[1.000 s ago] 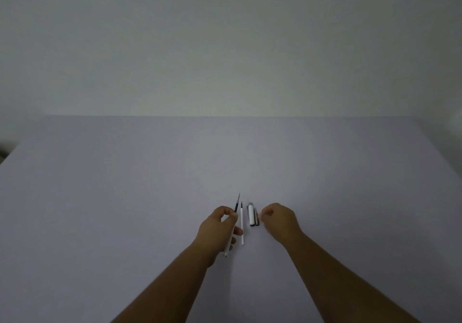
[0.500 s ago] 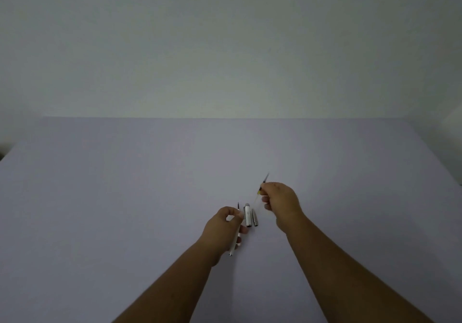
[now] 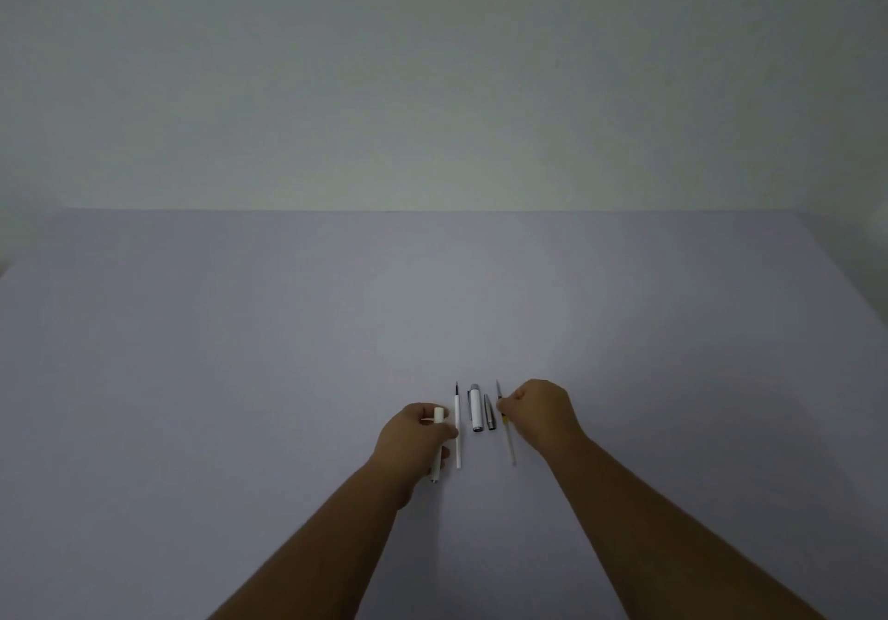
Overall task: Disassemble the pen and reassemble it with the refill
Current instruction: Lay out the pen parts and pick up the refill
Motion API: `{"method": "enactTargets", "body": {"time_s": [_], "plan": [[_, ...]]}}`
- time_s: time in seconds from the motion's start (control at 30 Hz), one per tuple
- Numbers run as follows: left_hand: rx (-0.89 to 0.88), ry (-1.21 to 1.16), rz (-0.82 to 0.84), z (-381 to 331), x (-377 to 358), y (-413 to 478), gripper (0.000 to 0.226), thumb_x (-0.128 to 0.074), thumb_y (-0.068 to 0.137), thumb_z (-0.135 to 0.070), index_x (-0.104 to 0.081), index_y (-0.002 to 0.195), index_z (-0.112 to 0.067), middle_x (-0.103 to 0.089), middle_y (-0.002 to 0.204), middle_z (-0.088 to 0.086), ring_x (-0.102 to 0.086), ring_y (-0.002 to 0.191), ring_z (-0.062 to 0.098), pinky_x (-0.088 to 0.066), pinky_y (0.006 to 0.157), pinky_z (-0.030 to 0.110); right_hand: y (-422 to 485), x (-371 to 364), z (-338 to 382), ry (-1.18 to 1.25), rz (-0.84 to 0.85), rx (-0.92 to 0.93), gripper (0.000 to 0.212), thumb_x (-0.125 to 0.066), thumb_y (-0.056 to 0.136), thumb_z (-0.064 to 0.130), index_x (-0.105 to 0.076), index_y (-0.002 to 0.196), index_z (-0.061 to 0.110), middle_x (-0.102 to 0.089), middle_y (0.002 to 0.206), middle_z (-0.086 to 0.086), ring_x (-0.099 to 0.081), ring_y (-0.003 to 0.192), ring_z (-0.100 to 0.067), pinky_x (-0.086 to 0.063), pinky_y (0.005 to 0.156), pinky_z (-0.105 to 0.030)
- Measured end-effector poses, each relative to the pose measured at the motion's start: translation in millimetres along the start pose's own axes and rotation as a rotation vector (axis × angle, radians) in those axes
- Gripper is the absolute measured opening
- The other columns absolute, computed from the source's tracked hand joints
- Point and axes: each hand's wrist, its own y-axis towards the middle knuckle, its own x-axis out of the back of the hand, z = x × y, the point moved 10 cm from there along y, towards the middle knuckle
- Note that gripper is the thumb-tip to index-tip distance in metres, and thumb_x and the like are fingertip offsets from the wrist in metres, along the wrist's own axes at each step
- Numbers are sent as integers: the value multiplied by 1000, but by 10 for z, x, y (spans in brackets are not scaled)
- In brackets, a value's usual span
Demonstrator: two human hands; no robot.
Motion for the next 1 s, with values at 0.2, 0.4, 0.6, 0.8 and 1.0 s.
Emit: {"method": "enactTargets", "body": {"time_s": [0.2,0.4,0.6,0.8,1.0], "plan": [[-33,30,-37,20,82,48,10,-67,86,-14,-61,93,-16,-62,80,2,-60,66,17,-53,65,31,-23,18,10,-11,-23,16,52,-60,84,20,-31,41,17,-31,43,0,-30,41,-10,-25,44,-23],[-50,22,-63,25,193,19,8,-66,86,-12,-61,90,-18,-64,81,3,-61,68,19,-54,71,35,-188,117,378,-18,-130,142,19,-52,88,27,-62,79,14,-67,92,-10,-62,87,-27,-49,75,-35],[-56,48,-99,68,347,-28,8,-66,86,-15,-63,93,-17,-65,83,3,-63,78,22,-56,83,40,-316,-321,813,-475,-15,259,26,-51,91,23,-63,111,11,-61,119,-8,-56,113,-26,-48,88,-34],[-59,121,-140,112,517,-74,6,-69,83,-16,-66,88,-18,-67,81,3,-63,79,21,-54,75,35,-382,-452,812,-484,0,200,31,-44,91,8,-62,117,10,-59,127,-9,-53,121,-24,-47,95,-34],[-107,234,-144,60,561,-145,12,-72,82,-20,-64,90,-23,-64,82,-8,-60,80,14,-44,57,18,-441,-160,809,125,-113,118,24,-54,84,28,-69,85,9,-71,87,-12,-65,86,-29,-50,76,-34]]}}
